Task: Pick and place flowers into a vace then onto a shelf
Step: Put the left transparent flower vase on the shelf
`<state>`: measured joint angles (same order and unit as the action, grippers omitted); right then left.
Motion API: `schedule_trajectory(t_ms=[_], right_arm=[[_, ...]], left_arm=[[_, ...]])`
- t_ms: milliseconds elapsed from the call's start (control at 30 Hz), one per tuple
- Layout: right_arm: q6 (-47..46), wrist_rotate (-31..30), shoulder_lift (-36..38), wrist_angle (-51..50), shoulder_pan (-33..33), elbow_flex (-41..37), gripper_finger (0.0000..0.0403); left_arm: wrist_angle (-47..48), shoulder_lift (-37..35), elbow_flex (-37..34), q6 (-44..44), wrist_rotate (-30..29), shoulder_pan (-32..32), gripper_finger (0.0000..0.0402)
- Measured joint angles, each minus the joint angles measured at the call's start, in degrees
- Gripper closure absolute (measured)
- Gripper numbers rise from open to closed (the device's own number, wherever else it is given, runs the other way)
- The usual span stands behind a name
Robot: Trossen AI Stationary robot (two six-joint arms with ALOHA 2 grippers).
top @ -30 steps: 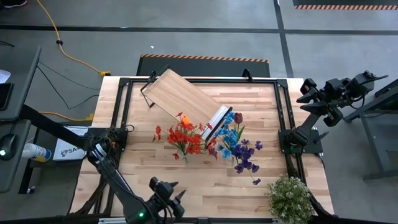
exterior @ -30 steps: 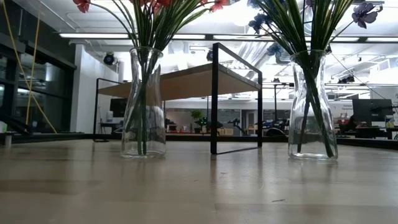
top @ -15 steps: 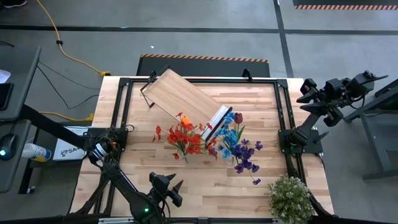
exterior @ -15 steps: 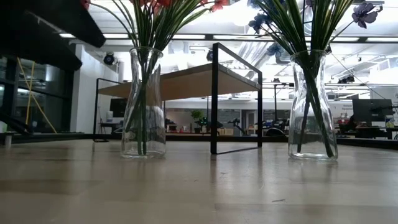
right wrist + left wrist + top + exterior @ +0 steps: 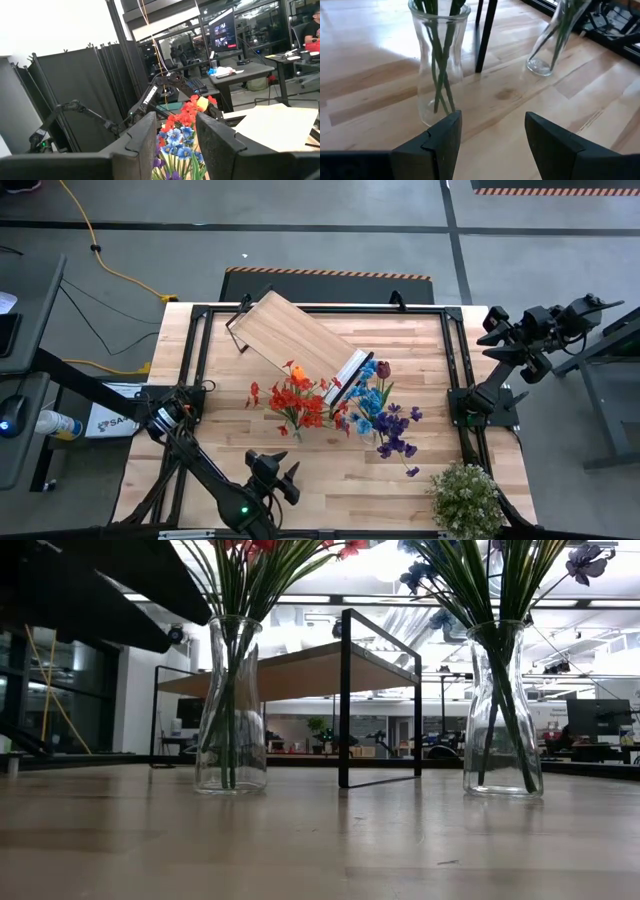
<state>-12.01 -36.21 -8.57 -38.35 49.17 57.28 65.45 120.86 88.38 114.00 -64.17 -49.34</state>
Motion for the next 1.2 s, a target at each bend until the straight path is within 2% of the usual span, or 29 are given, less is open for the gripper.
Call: schedule_trajectory(t_ms=[533,767,933,1200], right_arm=[[0.0,0.0,0.01,0.02,0.0,0.0,0.0272],[0.02,0.0,0.0,0.0,0.0,0.0,0.0272],[0.02,0.0,-0.01,0.02,0.0,0.0,0.0274],[0.04,0.0,-0.01,0.02,0.0,0.0,0.0274]], left_arm=[[-2.51,0.0,0.04,-1.46,-0.93,-0.16,0.0144],[-2.56,0.0,0.04,-1.5,-0.68,-0.15,0.0067],[-2.46,0.0,0.04,-1.72,2.06,-0.13,0.0008],[-2.89,-0.02,0.04,-1.44,1.86,0.21,0.005]])
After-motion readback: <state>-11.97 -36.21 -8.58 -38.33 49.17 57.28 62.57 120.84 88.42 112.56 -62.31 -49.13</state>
